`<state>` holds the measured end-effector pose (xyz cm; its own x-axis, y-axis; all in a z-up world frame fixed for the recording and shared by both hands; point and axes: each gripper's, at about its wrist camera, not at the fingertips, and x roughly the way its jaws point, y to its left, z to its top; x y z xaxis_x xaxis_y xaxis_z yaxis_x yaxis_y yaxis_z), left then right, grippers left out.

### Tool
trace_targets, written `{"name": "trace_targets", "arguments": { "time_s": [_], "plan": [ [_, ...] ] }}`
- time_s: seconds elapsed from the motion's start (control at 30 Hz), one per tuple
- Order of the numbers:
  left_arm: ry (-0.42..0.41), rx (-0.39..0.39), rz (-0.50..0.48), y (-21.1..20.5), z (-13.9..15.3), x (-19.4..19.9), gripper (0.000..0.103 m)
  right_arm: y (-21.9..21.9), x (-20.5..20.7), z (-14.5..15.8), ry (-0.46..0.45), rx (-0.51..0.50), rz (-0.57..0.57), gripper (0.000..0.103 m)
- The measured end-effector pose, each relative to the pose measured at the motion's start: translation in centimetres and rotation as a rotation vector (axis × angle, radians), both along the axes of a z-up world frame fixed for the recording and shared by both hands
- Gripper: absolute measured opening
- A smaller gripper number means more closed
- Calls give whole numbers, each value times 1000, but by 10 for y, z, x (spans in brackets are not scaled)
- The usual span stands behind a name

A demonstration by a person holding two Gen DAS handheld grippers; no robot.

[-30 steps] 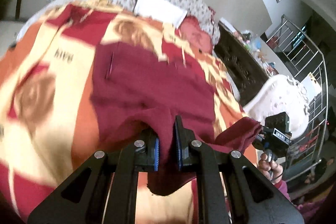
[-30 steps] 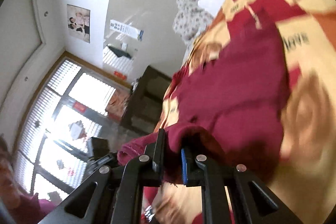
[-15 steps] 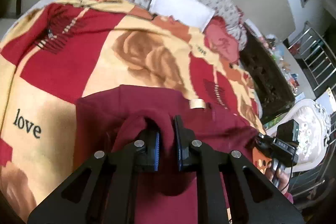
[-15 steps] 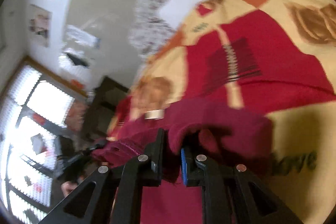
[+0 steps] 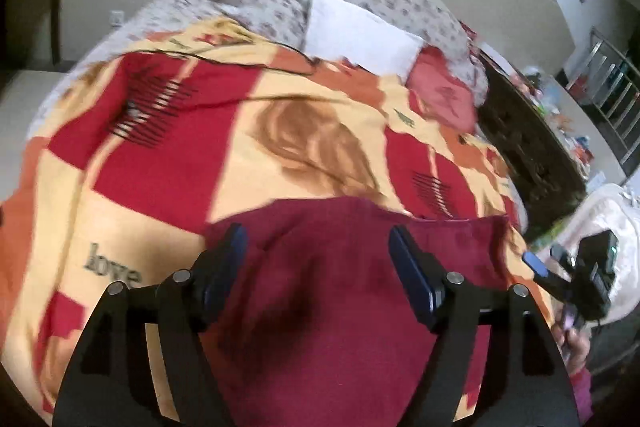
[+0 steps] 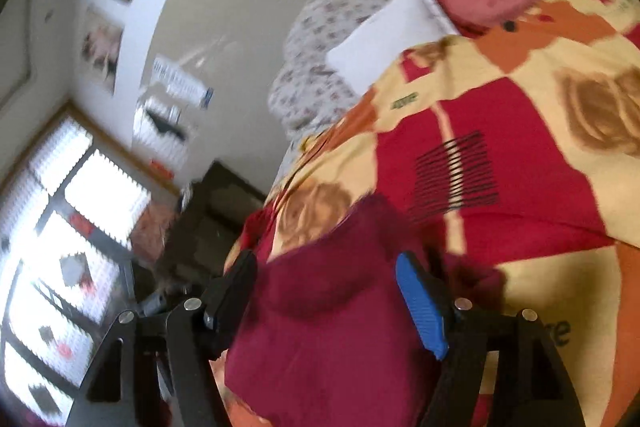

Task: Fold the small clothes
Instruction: 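Fold the held end over the sweatshirt and open the left tool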

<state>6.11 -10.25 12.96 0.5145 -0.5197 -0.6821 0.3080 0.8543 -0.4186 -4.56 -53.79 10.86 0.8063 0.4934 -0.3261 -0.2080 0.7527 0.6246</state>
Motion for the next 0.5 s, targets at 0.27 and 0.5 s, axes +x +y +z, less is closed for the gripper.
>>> {"name": "trace_targets", "arguments": {
  "time_s": [0.27,0.5],
  "plan": [
    [37,30,-51,-34,-22,12,74,30,57,-25,105,-181,-50,62],
    [41,152,23,-52,-63,45,74,15,93,-36,134,-228,-132,54]
  ]
}}
